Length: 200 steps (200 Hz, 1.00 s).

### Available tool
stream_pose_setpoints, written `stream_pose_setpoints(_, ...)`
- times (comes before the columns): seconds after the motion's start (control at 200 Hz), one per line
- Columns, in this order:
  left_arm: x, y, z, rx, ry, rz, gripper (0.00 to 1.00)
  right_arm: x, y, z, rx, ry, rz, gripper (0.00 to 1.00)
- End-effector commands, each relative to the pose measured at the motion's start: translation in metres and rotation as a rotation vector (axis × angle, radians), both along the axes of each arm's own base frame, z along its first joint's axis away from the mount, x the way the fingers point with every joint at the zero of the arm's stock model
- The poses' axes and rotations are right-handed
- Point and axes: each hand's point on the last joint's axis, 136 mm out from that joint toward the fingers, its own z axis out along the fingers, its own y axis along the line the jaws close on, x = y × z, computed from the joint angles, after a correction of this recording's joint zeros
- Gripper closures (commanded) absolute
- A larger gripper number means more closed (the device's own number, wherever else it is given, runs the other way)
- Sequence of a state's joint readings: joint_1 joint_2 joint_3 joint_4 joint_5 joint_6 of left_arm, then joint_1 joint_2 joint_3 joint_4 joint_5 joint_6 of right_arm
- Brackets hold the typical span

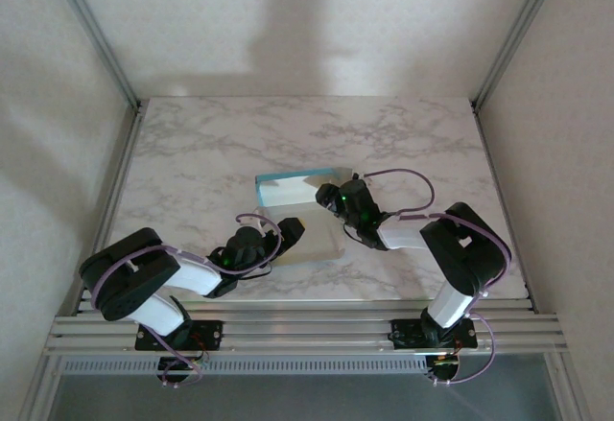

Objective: Fold the paper box

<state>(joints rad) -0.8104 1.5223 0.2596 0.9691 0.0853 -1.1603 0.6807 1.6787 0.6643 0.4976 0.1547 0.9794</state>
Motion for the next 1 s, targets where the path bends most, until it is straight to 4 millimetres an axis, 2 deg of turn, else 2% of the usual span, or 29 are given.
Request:
stream_pose_setpoints(0.0, -0.003, -0.005, -0.003, -0.011, 0.014, -0.011, 0.01, -0.001, 0.008, 0.005, -0.013, -0.042, 0.033, 0.22)
stream_pose_setpoints(0.245, -0.003, -0.006, -0.004, -0.008, 0.014, -0.014, 0.01, -0.002, 0.023, 0.014, -0.014, -0.080, 0.088, 0.29)
stream_pose_setpoints(0.611, -0.004, -0.008, -0.004, -0.014, 0.012, -0.026, 0.01, 0.001, 0.045, 0.006, -0.023, -0.064, 0.151, 0.30)
stream_pose_setpoints(0.806, -0.004, -0.010, -0.002, -0.012, 0.007, -0.030, 0.01, 0.000, 0.050, 0.000, -0.038, -0.045, 0.175, 0.30)
stream_pose_setpoints(0.996, -0.003, -0.009, -0.002, -0.007, 0.002, -0.028, 0.01, -0.003, 0.047, 0.010, -0.075, -0.062, 0.201, 0.30)
